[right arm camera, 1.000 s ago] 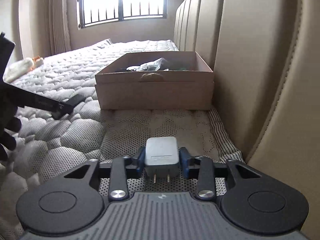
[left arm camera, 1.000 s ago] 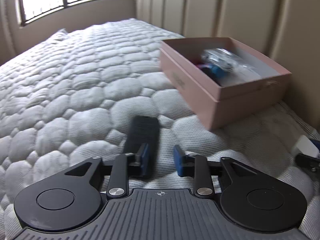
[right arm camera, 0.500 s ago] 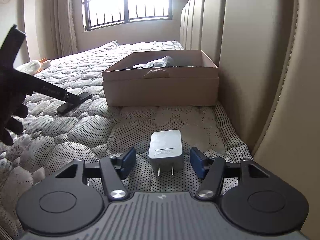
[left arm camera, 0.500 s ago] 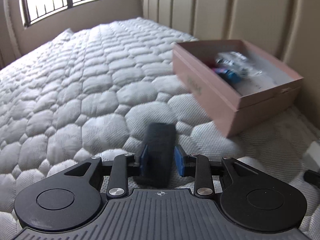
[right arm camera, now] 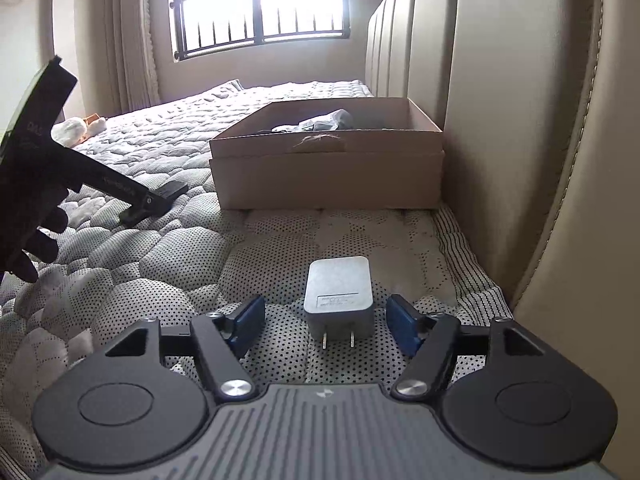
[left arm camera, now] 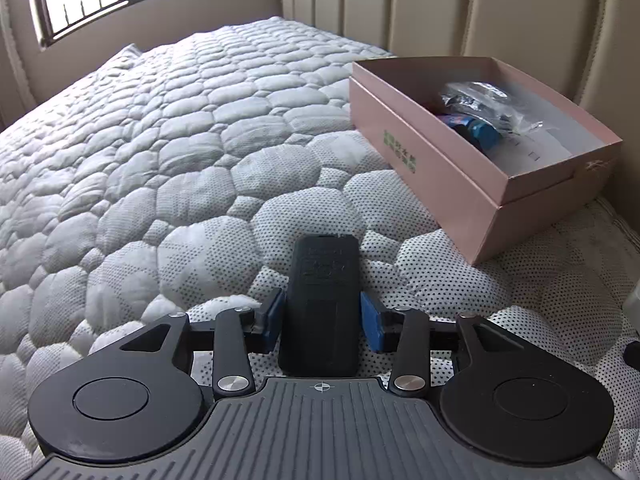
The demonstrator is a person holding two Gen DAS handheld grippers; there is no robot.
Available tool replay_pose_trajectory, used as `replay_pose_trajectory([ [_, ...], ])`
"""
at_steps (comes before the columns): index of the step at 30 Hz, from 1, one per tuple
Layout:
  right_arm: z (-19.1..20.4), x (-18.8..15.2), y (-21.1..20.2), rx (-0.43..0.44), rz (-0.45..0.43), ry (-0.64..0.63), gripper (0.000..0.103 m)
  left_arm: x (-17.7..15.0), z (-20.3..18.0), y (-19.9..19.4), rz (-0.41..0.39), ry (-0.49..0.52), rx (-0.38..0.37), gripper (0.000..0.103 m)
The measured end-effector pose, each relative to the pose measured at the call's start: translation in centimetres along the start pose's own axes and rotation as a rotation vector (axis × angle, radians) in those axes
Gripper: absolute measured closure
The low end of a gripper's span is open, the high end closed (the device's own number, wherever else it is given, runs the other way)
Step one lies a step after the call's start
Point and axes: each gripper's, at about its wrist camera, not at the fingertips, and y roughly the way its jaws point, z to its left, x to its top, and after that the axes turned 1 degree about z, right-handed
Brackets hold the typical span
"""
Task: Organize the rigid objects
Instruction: 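Carry the black remote and the white plug toward the pink box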
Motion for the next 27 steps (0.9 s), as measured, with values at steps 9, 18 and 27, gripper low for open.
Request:
replay_pose_trajectory([
  [9, 0.0, 0.0, 0.0, 0.002, -0.001, 0.003, 0.034, -0.1, 0.3, 0.3, -0.014, 0.002, -0.023, 0.059],
  [18, 0.1, 0.8, -1.1, -0.022, 0.010, -0.012, 0.070, -1.4, 0.0, -2.0, -0.045, -0.011, -0.089, 0.060],
  [27, 1.0, 1.2, -4.7, -0.056, 0.012, -0.078, 0.071, -4.4, -3.6, -8.0, -0.063, 0.051, -0.215, 0.060],
])
